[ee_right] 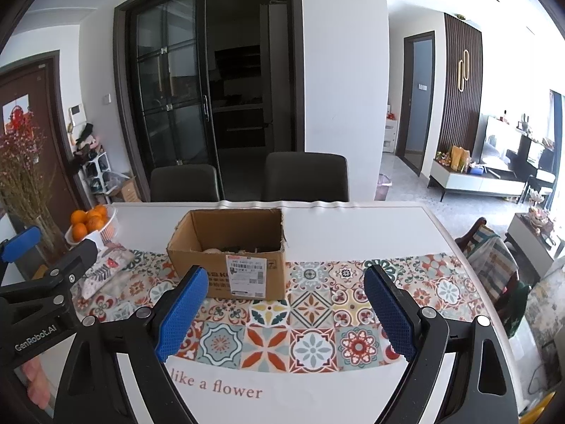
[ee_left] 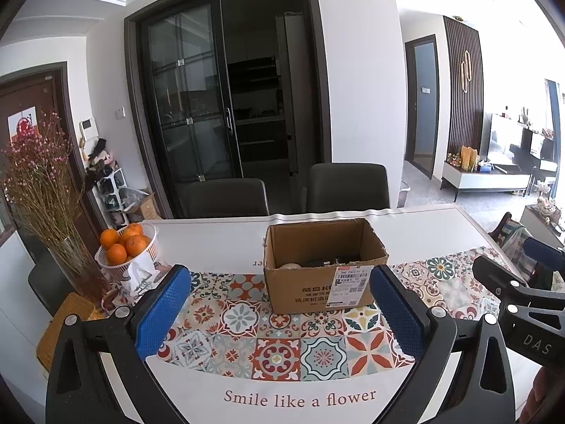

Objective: Organize rigid objects

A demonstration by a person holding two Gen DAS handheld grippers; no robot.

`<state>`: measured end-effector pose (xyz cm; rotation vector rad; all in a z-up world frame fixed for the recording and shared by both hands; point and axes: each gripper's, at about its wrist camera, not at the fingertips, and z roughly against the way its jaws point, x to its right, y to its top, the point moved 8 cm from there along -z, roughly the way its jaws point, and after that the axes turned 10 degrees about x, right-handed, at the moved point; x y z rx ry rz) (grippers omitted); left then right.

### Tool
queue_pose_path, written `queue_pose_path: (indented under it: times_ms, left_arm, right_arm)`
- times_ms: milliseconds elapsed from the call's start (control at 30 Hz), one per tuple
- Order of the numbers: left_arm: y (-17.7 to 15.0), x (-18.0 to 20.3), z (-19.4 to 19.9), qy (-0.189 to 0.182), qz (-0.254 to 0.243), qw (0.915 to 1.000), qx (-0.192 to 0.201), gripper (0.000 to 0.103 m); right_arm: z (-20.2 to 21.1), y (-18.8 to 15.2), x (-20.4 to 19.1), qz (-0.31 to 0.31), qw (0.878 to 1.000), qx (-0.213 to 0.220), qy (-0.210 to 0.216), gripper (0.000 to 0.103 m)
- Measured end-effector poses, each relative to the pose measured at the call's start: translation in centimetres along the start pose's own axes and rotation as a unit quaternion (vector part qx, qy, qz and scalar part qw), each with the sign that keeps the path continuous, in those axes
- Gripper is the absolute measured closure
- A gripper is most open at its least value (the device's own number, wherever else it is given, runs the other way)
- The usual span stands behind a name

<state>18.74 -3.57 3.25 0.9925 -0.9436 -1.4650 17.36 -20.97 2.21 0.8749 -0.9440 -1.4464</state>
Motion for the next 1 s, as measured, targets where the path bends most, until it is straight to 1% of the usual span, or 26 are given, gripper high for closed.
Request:
queue_pose_path:
  times_ms: [1000]
  left_arm:
    - [0.09,-0.07,-0.12,-0.004,0.002,1.0000,-0.006,0.000]
  right_arm:
    - [-0.16,0.05,0.01,-0.002,1.000,0.001,0.001,0.013]
